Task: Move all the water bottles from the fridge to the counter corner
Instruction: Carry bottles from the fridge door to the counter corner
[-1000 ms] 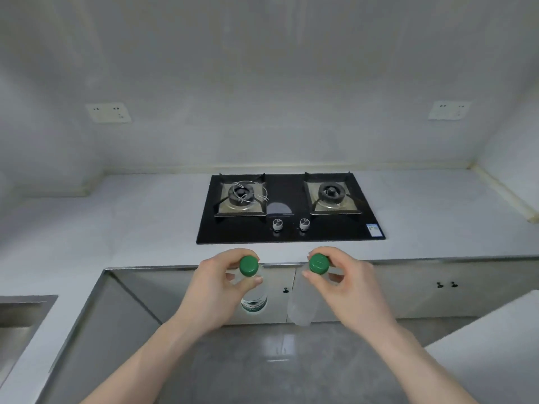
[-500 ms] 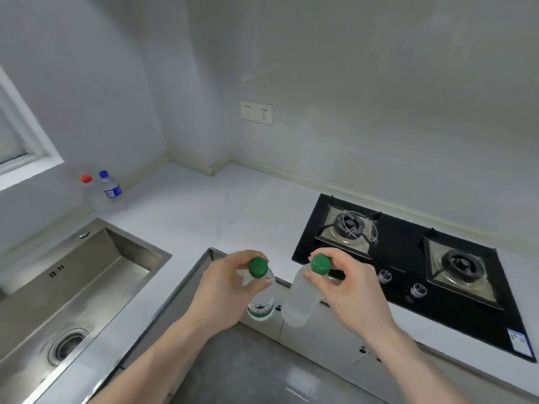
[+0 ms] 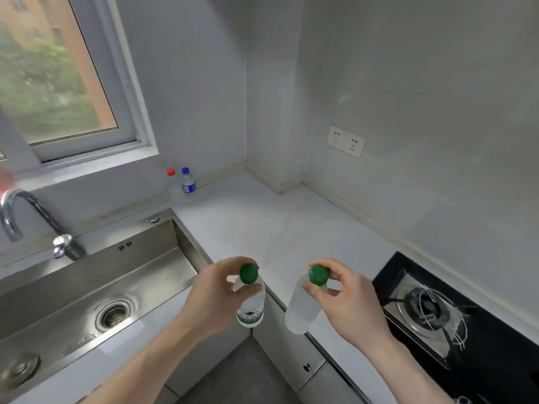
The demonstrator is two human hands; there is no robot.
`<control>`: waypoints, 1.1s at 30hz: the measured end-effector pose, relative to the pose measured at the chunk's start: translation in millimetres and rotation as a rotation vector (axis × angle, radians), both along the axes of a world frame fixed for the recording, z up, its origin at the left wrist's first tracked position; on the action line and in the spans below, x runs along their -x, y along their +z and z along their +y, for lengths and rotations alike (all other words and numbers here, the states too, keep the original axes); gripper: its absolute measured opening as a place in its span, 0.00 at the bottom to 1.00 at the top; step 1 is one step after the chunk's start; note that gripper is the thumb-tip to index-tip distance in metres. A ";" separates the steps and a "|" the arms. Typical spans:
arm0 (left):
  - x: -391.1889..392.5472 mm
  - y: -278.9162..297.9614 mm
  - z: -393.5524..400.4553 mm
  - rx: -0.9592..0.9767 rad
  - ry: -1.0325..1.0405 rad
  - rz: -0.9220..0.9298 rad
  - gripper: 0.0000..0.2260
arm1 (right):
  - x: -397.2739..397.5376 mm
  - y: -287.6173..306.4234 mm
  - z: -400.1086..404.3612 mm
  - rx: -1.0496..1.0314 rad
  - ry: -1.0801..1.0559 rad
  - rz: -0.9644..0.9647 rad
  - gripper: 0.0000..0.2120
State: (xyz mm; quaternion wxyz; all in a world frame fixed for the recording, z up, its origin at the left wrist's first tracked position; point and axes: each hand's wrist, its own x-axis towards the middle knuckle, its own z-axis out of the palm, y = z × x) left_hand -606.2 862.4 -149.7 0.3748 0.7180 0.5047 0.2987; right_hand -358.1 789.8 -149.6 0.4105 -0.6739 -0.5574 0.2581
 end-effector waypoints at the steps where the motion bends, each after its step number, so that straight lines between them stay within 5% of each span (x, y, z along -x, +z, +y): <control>1: -0.8 0.6 5.8 -0.006 0.023 0.000 0.10 | -3.2 1.4 12.4 -0.004 0.015 -0.006 0.12; 12: 39.9 -8.1 74.0 0.011 0.236 -0.007 0.11 | 24.3 0.8 130.7 0.013 0.218 -0.042 0.12; 33: 120.6 -16.0 286.6 -0.093 0.157 0.196 0.11 | 106.3 -7.6 315.3 0.005 0.149 -0.127 0.11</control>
